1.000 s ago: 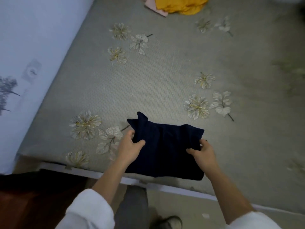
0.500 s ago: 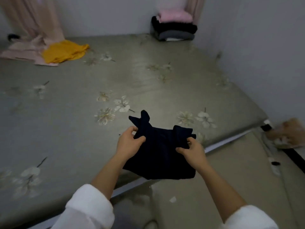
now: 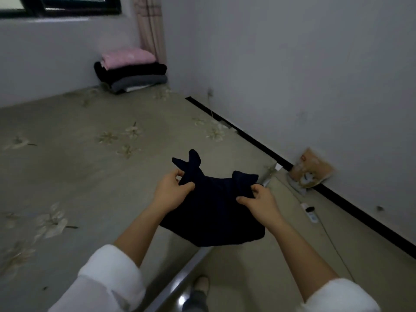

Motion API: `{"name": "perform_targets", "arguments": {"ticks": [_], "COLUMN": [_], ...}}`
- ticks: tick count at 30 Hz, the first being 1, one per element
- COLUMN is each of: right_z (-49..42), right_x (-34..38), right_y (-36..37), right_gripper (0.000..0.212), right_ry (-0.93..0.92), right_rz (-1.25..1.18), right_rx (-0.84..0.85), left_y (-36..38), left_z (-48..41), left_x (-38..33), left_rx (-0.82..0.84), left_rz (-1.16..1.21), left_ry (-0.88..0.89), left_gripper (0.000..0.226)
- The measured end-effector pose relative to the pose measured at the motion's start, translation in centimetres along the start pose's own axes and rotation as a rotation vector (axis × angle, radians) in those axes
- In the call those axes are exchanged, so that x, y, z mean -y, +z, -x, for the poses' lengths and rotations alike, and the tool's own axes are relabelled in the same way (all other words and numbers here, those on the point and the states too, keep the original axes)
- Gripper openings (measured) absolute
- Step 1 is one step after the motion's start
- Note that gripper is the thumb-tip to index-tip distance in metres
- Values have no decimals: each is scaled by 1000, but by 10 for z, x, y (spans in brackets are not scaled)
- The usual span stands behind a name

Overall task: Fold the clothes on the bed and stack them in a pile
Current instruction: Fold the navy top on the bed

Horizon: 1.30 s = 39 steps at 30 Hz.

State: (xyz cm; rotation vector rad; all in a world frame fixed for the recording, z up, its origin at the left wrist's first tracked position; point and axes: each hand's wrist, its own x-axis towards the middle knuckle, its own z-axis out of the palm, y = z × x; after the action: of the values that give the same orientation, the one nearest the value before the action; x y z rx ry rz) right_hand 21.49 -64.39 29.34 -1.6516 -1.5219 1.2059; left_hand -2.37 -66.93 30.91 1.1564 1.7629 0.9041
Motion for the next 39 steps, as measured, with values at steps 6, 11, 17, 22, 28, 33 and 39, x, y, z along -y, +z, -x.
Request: {"name": "perform_targets", "arguments": {"ticks": [6, 11, 17, 22, 28, 33, 39], "right_z": [-114, -204, -314, -397, -493, -592, -745], "right_x": [4, -7, -36, -53, -57, -54, -16], "right_y": [-87, -161, -265, -371, -451, -467, -468], "right_gripper": [25, 25, 24, 27, 15, 24, 26], "right_ry": [57, 48, 22, 18, 0, -18, -82], "right_rz": [-28, -57, -3, 100, 134, 109, 156], "right_rx": [-54, -84, -38, 30, 68, 137, 216], "left_y": [65, 132, 240, 329, 395, 422, 433], "left_z": [-108, -186, -271, -322, -387, -471, -611], "left_x": [-87, -147, -205, -258, -313, -338, -363], "left_rx": [61, 72, 47, -27, -74, -137, -216], "left_rz": [-1, -26, -18, 48, 78, 59, 91], "left_ry": [45, 68, 67, 45, 6, 8, 13], "left_gripper": [18, 18, 18, 24, 36, 33, 31]}}
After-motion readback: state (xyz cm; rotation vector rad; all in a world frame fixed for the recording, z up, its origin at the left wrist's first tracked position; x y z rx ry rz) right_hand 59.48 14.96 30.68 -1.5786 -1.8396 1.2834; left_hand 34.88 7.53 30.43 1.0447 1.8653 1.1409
